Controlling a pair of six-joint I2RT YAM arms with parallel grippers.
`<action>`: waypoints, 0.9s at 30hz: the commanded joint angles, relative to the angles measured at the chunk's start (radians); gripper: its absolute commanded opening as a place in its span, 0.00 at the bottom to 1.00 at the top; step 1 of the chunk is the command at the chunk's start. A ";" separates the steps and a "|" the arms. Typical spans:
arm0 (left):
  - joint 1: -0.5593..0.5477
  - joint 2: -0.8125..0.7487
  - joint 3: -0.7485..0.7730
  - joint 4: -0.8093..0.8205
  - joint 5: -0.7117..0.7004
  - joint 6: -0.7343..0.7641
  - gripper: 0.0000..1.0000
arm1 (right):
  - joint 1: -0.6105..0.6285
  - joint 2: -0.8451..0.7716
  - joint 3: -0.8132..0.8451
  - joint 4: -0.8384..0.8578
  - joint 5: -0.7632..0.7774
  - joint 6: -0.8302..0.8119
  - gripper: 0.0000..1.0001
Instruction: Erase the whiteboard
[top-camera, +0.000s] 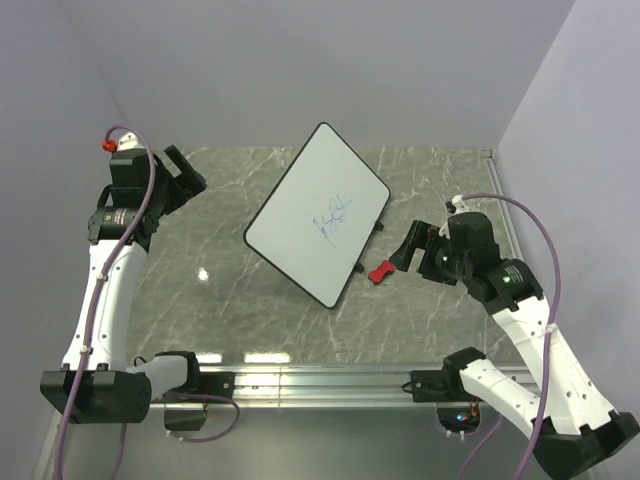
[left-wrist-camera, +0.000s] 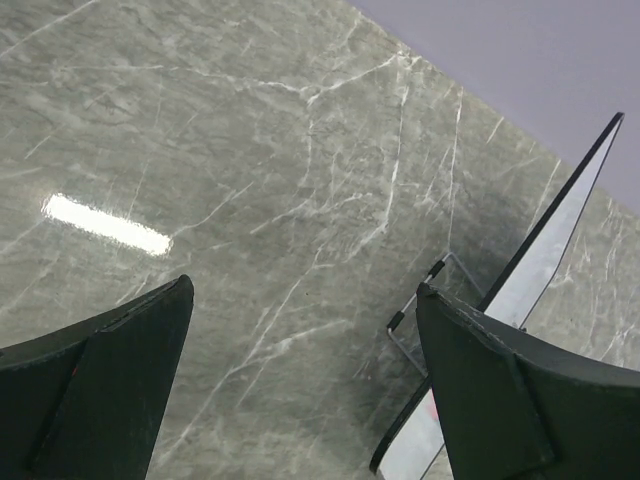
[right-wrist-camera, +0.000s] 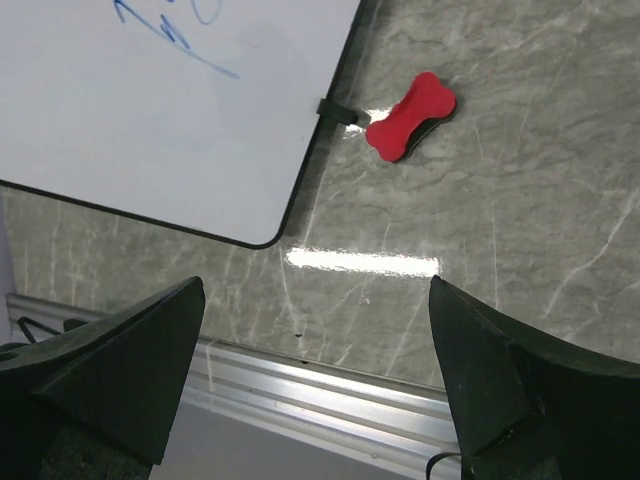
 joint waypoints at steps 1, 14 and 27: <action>-0.002 0.010 0.010 0.044 0.067 0.058 1.00 | 0.005 0.041 0.051 -0.014 0.029 0.020 1.00; -0.067 0.031 -0.029 0.063 0.287 0.056 1.00 | 0.005 0.283 -0.010 0.056 0.015 0.149 1.00; -0.159 -0.023 -0.080 0.032 0.271 0.068 0.99 | 0.010 0.564 0.023 0.167 0.082 0.325 0.83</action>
